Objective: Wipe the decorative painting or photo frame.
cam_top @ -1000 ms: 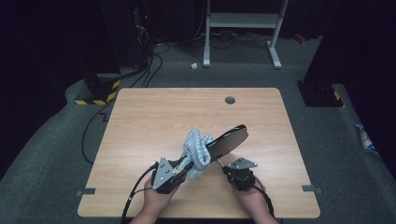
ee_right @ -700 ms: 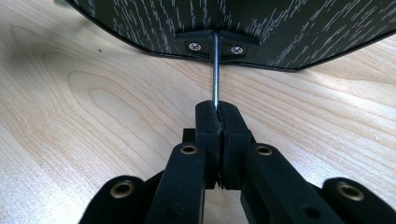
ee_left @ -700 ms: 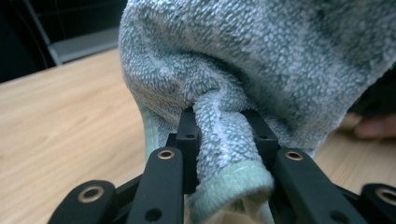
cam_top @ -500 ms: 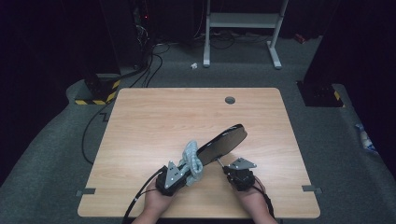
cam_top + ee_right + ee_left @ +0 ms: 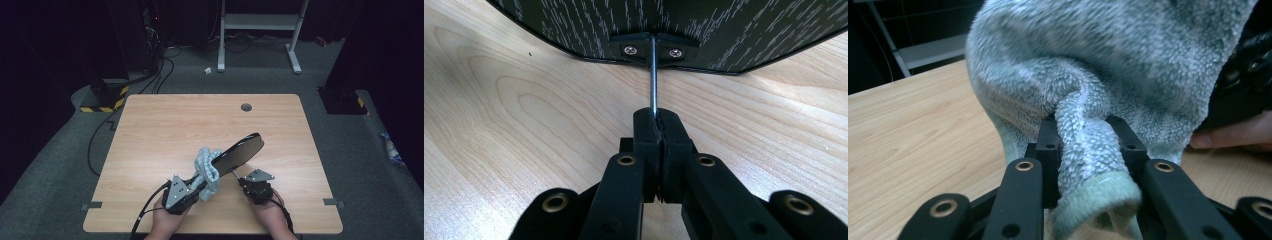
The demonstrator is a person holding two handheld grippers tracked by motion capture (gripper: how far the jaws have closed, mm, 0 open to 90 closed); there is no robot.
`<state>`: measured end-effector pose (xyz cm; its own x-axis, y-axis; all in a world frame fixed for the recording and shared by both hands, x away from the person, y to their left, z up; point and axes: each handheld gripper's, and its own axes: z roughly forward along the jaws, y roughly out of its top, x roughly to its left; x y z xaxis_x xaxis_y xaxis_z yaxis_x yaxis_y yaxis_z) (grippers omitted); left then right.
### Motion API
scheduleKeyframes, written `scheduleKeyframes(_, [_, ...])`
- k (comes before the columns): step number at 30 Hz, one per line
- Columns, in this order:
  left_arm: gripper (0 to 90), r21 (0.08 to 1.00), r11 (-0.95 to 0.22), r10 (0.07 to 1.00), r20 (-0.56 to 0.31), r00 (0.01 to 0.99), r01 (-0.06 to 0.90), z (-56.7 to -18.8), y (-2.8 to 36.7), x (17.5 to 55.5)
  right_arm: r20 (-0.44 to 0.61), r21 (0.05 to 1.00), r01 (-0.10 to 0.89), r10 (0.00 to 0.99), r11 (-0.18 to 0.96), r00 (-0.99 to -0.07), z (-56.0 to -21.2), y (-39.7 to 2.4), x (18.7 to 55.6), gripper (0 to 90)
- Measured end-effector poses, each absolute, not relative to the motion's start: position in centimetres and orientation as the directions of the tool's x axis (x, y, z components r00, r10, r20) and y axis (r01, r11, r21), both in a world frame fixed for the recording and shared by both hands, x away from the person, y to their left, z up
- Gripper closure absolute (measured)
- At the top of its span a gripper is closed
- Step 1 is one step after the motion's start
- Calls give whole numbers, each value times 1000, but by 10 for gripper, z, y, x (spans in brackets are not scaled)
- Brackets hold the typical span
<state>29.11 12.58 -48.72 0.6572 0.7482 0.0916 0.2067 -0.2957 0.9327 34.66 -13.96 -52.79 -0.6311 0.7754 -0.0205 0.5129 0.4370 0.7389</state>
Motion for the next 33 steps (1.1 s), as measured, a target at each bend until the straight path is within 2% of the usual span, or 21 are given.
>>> scheduleKeyframes(9, [715,847,-410,757,109,644,339,-519,113,314,-19,740,515,779,433,-626,-528,-140,347,876])
scheduleKeyframes(12, [715,818,-430,750,89,655,382,-526,112,323,-19,740,516,780,432,-626,-528,-140,347,876])
scheduleKeyframes(17, [715,807,-393,740,-7,673,440,-528,114,338,-20,740,516,781,431,-624,-528,-140,348,873])
scheduleKeyframes(22, [714,810,-361,742,-50,669,462,-527,117,341,-19,740,521,788,426,-616,-528,-140,348,872])
scheduleKeyframes(25, [716,817,-344,741,-66,669,462,-524,121,339,-32,740,517,790,430,-612,-528,-139,348,876])
scheduleKeyframes(33, [716,876,-212,733,-150,664,433,-503,136,324,-46,739,513,792,437,-608,-528,-138,347,879])
